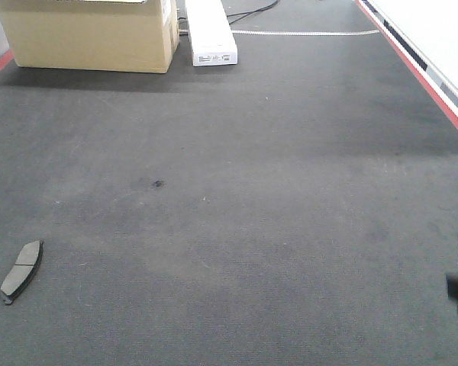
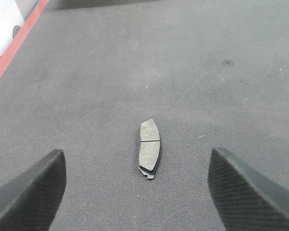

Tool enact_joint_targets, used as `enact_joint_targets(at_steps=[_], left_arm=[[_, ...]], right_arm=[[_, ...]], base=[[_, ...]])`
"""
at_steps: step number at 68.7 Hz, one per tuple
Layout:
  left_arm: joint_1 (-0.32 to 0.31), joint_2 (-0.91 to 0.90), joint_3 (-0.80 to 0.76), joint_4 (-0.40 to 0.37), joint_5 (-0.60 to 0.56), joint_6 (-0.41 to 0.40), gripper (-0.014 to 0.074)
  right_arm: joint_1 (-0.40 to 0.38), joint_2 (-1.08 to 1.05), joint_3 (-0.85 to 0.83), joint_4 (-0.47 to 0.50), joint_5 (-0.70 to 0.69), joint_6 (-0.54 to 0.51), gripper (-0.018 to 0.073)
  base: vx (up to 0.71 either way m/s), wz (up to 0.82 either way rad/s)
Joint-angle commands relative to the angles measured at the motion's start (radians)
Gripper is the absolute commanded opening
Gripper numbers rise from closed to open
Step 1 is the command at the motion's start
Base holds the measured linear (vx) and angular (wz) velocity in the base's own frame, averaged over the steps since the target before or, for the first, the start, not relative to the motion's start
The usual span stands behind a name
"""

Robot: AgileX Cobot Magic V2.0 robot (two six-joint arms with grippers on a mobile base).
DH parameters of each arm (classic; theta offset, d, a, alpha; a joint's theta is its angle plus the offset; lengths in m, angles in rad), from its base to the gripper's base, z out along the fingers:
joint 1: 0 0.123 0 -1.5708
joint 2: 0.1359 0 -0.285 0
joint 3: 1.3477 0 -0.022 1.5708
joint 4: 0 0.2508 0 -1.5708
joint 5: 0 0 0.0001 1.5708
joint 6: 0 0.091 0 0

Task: Move and align brake pads A on conveyor
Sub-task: 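Lower the right gripper's brake pad onto the belt and open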

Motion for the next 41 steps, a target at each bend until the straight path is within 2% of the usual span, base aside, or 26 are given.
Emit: enact_joint_targets(at_steps=[1, 14, 26, 41], left_arm=[[-0.003, 0.007, -0.025, -0.003, -0.062, -0.004, 0.0587], [-0.003, 0.007, -0.025, -0.003, -0.062, -0.004, 0.0587], [-0.003, 0.007, -0.025, -0.003, -0.062, -0.004, 0.0587], [-0.003, 0.007, -0.025, -0.003, -0.062, -0.004, 0.0587]], right_arm=[[-0.007, 0.130, -0.118, -0.078, -0.006, 0.004, -0.0004], [-0.007, 0.385, -0.259, -0.078, 0.001, -0.005, -0.0004], [-0.007, 0.564, -0.377, -0.077, 0.034, -0.058, -0.0004], [-0.009, 0.737, -0.498, -0.017, 0.096, -0.181, -0.0004]], base=[[0.00, 0.00], [0.00, 0.00], [0.00, 0.00], [0.00, 0.00]])
